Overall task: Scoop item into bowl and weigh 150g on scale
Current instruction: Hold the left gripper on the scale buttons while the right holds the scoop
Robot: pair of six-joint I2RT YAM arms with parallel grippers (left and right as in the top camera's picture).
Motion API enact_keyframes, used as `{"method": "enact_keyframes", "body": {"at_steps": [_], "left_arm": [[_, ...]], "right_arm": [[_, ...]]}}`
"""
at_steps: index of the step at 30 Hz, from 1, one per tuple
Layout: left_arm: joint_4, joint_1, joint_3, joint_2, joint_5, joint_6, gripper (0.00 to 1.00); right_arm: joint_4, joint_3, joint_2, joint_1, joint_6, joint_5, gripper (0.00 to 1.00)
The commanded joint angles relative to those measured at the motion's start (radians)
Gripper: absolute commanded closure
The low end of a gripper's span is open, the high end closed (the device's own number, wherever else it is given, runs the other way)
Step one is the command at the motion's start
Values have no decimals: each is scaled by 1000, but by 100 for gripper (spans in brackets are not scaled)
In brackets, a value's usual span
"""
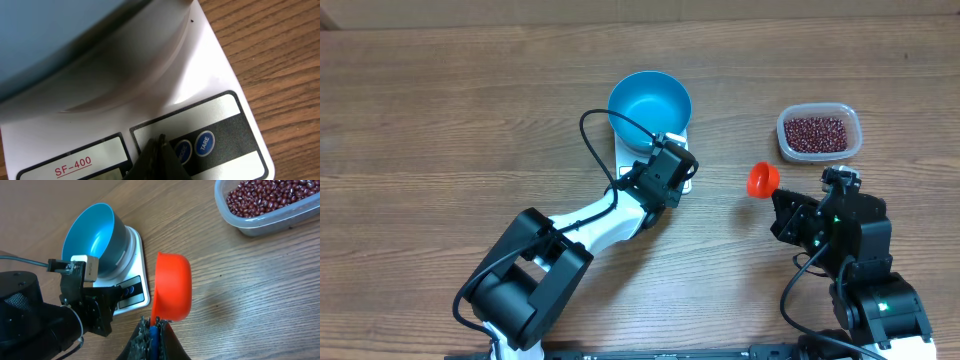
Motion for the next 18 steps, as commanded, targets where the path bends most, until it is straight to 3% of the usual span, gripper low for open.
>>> {"method": "enact_keyframes", "body": {"at_steps": [1,18], "left_arm": [[-23,-6,-15,56,11,5,96],[-50,-6,-7,26,11,17,96]], "right_arm": [[10,29,-3,3,-5,10,96],[11,29,-3,3,-5,10,96]]}}
